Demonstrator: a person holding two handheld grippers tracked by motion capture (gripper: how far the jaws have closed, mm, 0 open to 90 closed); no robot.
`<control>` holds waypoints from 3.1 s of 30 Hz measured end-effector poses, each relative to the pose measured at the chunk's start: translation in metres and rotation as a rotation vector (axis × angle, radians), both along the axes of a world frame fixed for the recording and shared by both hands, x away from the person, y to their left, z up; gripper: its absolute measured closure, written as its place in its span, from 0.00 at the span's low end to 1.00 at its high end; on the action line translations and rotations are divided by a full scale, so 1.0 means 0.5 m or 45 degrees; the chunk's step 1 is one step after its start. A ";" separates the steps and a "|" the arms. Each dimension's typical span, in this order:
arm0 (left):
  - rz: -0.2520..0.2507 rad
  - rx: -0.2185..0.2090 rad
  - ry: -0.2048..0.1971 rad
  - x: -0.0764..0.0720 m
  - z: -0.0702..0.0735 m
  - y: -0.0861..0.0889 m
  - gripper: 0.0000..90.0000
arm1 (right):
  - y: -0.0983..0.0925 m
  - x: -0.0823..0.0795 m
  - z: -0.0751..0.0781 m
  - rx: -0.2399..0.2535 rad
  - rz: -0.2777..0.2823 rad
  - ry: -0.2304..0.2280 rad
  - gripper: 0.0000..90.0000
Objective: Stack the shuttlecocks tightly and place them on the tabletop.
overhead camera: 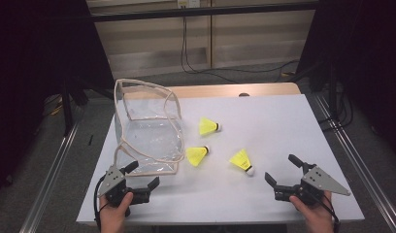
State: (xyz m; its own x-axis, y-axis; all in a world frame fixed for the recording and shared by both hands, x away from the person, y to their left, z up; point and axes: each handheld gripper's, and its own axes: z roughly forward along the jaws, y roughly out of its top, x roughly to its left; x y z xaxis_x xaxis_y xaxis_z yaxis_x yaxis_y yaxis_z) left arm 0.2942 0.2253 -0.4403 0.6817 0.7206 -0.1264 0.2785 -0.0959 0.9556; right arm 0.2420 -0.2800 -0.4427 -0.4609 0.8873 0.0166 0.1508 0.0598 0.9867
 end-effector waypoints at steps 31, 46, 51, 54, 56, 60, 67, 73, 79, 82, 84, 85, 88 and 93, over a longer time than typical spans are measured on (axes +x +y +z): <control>-0.114 0.031 0.025 -0.004 0.005 -0.076 0.02 | 0.002 0.008 0.000 0.005 0.015 0.004 0.00; -0.146 0.051 0.044 -0.006 0.009 -0.119 0.01 | 0.001 0.006 0.002 -0.005 0.020 -0.002 0.01; -0.166 0.042 0.055 -0.011 0.009 -0.127 0.01 | 0.002 0.006 0.003 -0.010 0.030 -0.011 0.01; -0.184 0.043 0.059 -0.012 0.007 -0.134 0.02 | 0.003 0.005 0.003 -0.016 0.033 -0.009 0.01; -0.193 0.033 0.065 -0.012 0.006 -0.145 0.02 | 0.003 0.005 0.004 -0.015 0.034 -0.010 0.01; -0.215 0.044 0.072 -0.011 0.003 -0.156 0.02 | 0.004 0.005 0.004 -0.019 0.039 -0.009 0.01; -0.234 0.041 0.086 -0.009 0.004 -0.178 0.02 | 0.005 0.005 0.004 -0.022 0.049 -0.008 0.01; -0.246 0.048 0.090 -0.006 0.005 -0.185 0.02 | 0.005 0.006 0.002 -0.026 0.054 -0.004 0.01; -0.260 0.048 0.089 -0.005 0.003 -0.205 0.02 | 0.010 0.011 0.004 -0.023 0.056 -0.006 0.01; -0.272 0.046 0.085 -0.006 0.003 -0.216 0.02 | 0.014 0.013 0.003 -0.033 0.070 -0.010 0.01; -0.275 0.052 0.086 -0.005 0.003 -0.222 0.02 | 0.014 0.013 0.004 -0.031 0.072 -0.008 0.01; -0.270 0.044 0.090 -0.003 0.002 -0.228 0.02 | 0.014 0.013 0.004 -0.027 0.074 -0.013 0.01; -0.271 0.046 0.095 0.000 0.001 -0.236 0.03 | 0.012 0.013 0.004 -0.031 0.073 -0.010 0.01; -0.263 0.061 0.106 0.001 -0.003 -0.246 0.03 | 0.012 0.013 0.004 -0.023 0.071 -0.010 0.01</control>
State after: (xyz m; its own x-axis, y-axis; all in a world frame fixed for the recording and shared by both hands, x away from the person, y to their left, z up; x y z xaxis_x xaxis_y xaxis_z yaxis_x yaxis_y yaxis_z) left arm 0.2949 0.1024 -0.4419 0.8042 0.5732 -0.1573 0.3257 -0.2035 0.9233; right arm 0.2485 -0.2739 -0.4405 -0.5099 0.8603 -0.0033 0.1390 0.0862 0.9865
